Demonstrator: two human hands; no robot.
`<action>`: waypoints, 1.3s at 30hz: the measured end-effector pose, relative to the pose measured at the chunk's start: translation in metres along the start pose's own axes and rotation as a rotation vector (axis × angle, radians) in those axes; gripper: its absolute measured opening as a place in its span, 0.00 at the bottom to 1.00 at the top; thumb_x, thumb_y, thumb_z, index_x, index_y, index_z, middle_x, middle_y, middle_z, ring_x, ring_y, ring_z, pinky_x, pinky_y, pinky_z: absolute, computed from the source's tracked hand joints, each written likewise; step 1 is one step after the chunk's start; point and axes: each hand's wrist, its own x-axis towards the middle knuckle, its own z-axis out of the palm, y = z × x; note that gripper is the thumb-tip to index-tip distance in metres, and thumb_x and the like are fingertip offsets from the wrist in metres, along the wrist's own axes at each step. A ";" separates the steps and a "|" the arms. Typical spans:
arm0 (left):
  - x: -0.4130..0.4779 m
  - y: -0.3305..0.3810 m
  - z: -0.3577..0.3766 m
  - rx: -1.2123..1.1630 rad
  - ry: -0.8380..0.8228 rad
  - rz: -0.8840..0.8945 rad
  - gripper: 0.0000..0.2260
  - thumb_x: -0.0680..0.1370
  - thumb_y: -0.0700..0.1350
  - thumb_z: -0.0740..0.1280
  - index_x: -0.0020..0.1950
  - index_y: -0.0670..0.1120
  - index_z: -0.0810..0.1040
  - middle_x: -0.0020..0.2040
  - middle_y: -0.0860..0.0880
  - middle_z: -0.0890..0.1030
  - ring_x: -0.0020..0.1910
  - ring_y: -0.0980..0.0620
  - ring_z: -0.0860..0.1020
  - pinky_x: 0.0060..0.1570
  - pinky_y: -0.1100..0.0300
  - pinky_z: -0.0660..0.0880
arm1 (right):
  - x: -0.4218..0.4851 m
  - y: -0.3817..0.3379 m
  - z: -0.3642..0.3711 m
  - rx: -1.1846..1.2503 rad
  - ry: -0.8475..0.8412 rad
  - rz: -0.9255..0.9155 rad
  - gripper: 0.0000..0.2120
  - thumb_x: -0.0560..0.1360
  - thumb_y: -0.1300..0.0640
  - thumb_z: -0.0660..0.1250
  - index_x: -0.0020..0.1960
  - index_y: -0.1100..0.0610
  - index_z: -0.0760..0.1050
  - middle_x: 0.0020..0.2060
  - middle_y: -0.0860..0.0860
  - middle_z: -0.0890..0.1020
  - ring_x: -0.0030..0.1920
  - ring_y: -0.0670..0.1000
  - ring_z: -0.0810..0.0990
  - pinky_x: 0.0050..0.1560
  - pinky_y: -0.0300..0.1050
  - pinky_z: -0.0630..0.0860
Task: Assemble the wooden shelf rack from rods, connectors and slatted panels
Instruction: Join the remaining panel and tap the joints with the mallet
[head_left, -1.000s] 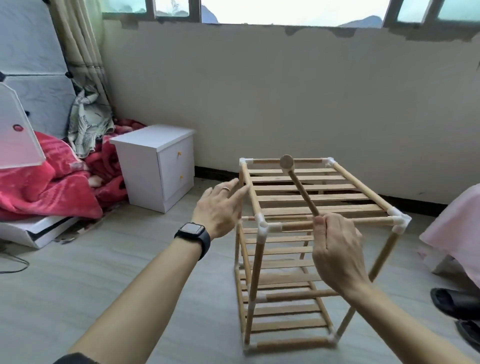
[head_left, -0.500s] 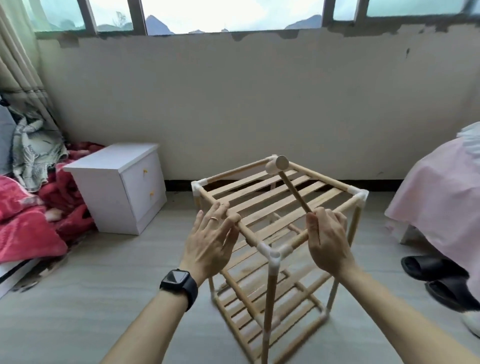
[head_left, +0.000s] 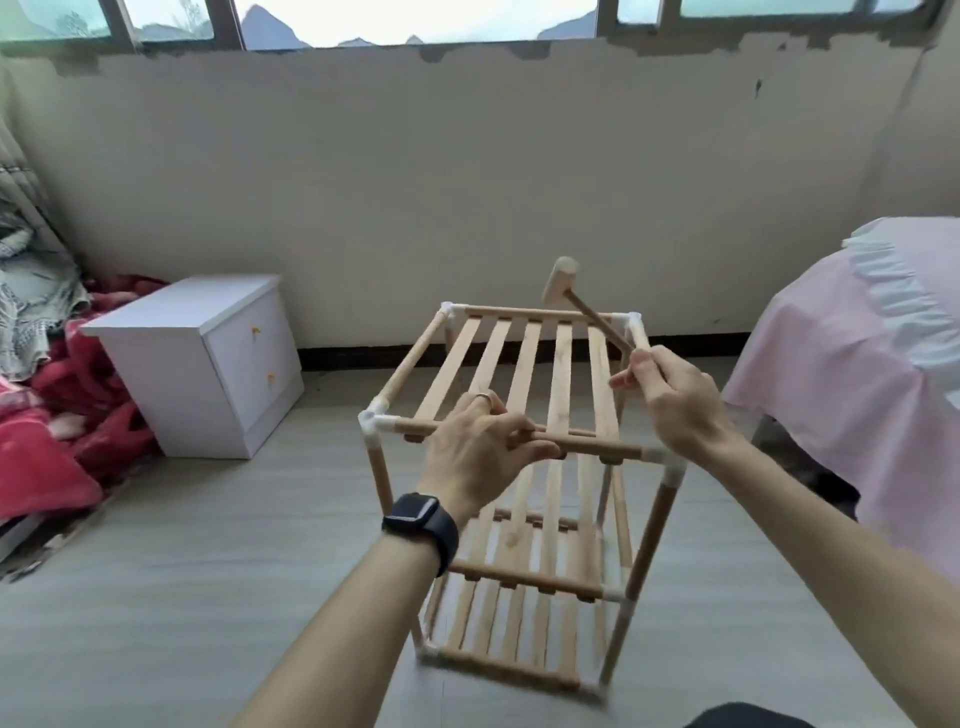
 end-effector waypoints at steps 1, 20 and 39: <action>0.005 0.014 0.007 -0.022 0.023 -0.048 0.22 0.72 0.70 0.63 0.54 0.57 0.84 0.48 0.55 0.72 0.49 0.55 0.69 0.44 0.60 0.75 | -0.008 -0.002 -0.002 0.032 0.033 -0.019 0.17 0.86 0.47 0.53 0.47 0.50 0.77 0.42 0.43 0.84 0.42 0.43 0.82 0.39 0.35 0.72; -0.051 -0.018 0.008 -0.545 0.294 -0.372 0.38 0.71 0.66 0.72 0.72 0.54 0.57 0.64 0.52 0.67 0.58 0.53 0.73 0.45 0.69 0.72 | -0.025 -0.063 -0.004 0.620 0.206 -0.178 0.05 0.78 0.55 0.72 0.51 0.54 0.77 0.36 0.49 0.85 0.34 0.49 0.83 0.35 0.37 0.78; -0.073 -0.042 0.021 -0.690 -0.011 -0.393 0.03 0.77 0.54 0.71 0.45 0.58 0.80 0.42 0.58 0.82 0.42 0.65 0.80 0.39 0.71 0.74 | 0.008 -0.205 0.083 1.087 -0.033 -0.087 0.23 0.79 0.54 0.64 0.27 0.49 0.63 0.21 0.48 0.61 0.19 0.48 0.57 0.23 0.39 0.55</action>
